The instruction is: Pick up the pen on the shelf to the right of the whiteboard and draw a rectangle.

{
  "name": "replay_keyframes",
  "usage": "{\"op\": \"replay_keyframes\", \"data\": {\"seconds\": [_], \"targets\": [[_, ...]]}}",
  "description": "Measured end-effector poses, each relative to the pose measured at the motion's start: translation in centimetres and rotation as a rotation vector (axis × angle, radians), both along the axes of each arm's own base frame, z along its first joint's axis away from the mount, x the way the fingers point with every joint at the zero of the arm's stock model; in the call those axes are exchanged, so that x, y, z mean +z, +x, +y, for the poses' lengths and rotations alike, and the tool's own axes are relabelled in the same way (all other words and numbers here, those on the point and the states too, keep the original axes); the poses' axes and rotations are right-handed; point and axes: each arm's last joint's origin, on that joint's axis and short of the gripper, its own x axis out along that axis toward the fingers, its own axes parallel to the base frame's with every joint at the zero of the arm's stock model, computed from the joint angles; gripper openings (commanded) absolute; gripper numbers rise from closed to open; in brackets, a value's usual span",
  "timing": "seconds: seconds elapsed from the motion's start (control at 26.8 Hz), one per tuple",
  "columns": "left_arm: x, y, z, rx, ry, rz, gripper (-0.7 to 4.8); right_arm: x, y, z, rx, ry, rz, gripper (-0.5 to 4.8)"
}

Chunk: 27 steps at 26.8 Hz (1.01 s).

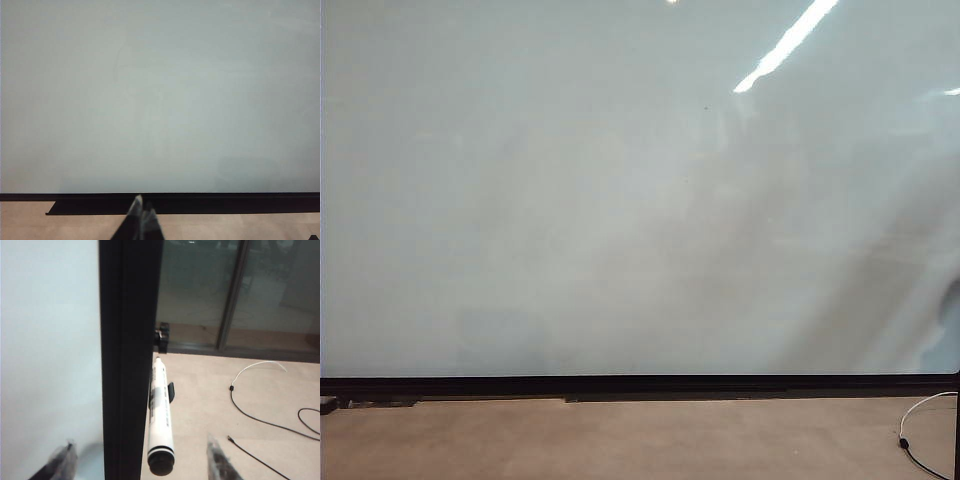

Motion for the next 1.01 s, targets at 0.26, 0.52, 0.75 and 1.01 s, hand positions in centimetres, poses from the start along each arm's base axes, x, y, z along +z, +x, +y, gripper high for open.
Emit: {"op": "replay_keyframes", "data": {"seconds": [0.26,0.52,0.75,1.01], "targets": [[0.0,0.0,0.0,0.0,0.0,0.0,-0.04,-0.1,2.1,-0.9,0.042,-0.005,-0.01,3.28],[0.0,0.0,0.0,0.0,0.0,0.0,-0.04,-0.7,3.1,-1.3,0.068,0.004,-0.003,3.28],[0.0,0.0,0.0,0.0,0.0,0.0,-0.04,-1.4,3.4,-1.5,0.069,0.022,-0.035,3.28],[0.0,0.0,0.0,0.0,0.0,0.0,-0.05,-2.0,3.7,-1.6,0.072,0.04,-0.064,3.27]]}}
